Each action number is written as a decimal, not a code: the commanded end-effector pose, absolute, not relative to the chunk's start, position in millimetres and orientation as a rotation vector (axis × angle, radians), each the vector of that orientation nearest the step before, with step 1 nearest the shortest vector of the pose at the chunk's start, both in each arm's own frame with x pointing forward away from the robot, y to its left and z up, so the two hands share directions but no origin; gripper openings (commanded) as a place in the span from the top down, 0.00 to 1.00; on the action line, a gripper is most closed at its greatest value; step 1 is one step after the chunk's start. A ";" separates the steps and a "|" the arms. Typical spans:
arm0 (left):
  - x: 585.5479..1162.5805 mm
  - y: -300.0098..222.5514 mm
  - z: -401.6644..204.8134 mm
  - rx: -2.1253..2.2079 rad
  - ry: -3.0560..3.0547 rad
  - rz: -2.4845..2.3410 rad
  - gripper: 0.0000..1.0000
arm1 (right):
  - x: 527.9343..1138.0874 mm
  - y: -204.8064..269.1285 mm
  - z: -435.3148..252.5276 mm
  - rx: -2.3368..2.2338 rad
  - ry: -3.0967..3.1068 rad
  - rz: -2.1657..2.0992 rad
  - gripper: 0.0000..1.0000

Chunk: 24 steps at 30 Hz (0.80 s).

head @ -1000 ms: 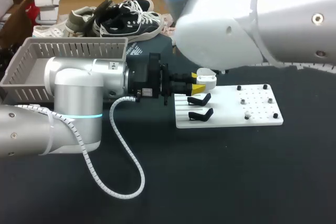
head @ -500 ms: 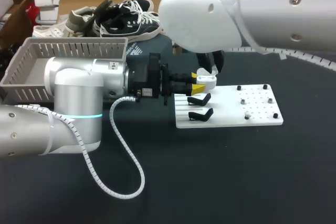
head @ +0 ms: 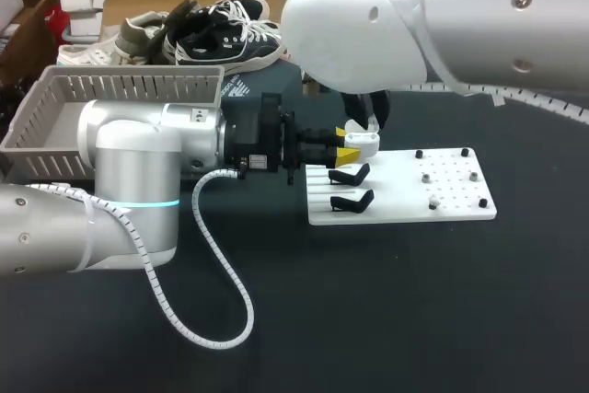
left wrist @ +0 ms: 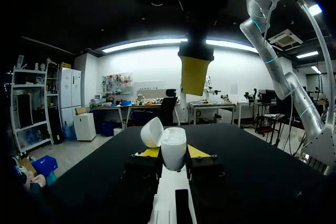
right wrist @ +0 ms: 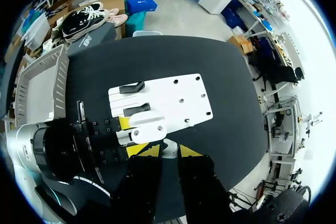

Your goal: Pick up each earbud case from the left stands, insert the matching earbuds, close the lid, and place the case in the box.

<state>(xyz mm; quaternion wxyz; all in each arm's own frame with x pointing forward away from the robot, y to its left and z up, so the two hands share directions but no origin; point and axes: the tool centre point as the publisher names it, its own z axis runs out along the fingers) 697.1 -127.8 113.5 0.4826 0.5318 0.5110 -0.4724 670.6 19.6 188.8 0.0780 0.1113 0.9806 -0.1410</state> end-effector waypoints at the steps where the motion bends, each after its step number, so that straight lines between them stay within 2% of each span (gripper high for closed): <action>1: 696.4 -128.2 113.3 1.293 1.246 -1.148 1.00 | 673.8 21.5 185.0 0.338 2.940 -0.432 1.00; 24: 696.4 -128.2 113.3 1.293 1.246 -1.148 1.00 | 687.2 24.0 167.9 0.368 2.977 -0.446 1.00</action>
